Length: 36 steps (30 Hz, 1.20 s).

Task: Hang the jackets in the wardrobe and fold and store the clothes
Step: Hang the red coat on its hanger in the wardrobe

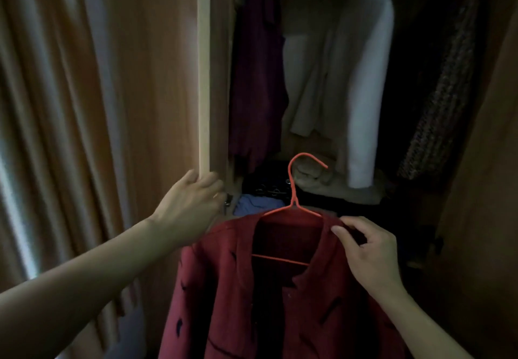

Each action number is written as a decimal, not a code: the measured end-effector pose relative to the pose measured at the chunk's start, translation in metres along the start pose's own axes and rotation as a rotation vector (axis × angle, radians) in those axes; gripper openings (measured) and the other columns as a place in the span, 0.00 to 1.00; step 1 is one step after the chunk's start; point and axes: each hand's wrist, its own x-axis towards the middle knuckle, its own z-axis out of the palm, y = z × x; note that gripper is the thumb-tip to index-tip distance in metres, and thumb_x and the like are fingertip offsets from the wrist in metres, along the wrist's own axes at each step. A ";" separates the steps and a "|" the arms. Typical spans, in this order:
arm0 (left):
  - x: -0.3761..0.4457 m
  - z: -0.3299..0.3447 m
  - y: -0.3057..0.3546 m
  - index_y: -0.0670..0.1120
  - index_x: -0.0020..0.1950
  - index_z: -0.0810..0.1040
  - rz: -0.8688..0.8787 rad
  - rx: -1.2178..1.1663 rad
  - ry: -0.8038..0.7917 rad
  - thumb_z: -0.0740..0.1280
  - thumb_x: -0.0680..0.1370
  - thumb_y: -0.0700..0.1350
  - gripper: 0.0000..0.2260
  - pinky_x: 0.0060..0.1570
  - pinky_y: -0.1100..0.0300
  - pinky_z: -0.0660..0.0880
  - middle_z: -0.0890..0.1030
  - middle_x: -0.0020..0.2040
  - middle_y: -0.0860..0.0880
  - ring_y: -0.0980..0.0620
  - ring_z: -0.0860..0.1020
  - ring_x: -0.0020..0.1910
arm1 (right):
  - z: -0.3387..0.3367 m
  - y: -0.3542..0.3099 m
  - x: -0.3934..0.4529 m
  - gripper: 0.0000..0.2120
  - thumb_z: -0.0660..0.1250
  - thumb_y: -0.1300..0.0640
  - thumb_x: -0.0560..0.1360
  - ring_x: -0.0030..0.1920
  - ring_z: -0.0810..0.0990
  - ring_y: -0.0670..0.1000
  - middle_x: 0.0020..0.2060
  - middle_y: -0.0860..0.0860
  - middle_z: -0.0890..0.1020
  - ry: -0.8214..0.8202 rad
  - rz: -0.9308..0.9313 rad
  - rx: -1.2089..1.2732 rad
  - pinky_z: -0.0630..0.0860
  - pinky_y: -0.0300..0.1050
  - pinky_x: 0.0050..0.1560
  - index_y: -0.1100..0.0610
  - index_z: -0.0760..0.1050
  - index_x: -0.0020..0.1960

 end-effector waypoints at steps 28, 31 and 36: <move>-0.033 0.007 -0.036 0.47 0.40 0.79 -0.484 -0.019 -0.206 0.71 0.69 0.47 0.05 0.44 0.48 0.71 0.79 0.36 0.47 0.43 0.78 0.42 | 0.007 -0.026 0.044 0.05 0.77 0.61 0.70 0.45 0.82 0.39 0.41 0.40 0.84 0.032 -0.062 0.029 0.75 0.30 0.47 0.56 0.84 0.46; -0.020 -0.004 -0.022 0.51 0.48 0.78 -0.512 -0.193 -0.145 0.63 0.77 0.53 0.08 0.49 0.49 0.73 0.81 0.43 0.52 0.47 0.79 0.47 | 0.001 -0.027 0.047 0.06 0.77 0.63 0.69 0.44 0.81 0.37 0.41 0.39 0.83 0.049 -0.090 0.006 0.72 0.26 0.46 0.56 0.84 0.45; 0.003 -0.031 0.003 0.55 0.63 0.75 -0.321 -0.630 0.060 0.54 0.79 0.56 0.17 0.52 0.56 0.74 0.77 0.53 0.60 0.57 0.76 0.53 | -0.008 -0.029 0.056 0.06 0.77 0.62 0.69 0.43 0.81 0.37 0.40 0.40 0.83 0.085 -0.105 -0.021 0.72 0.26 0.46 0.56 0.84 0.45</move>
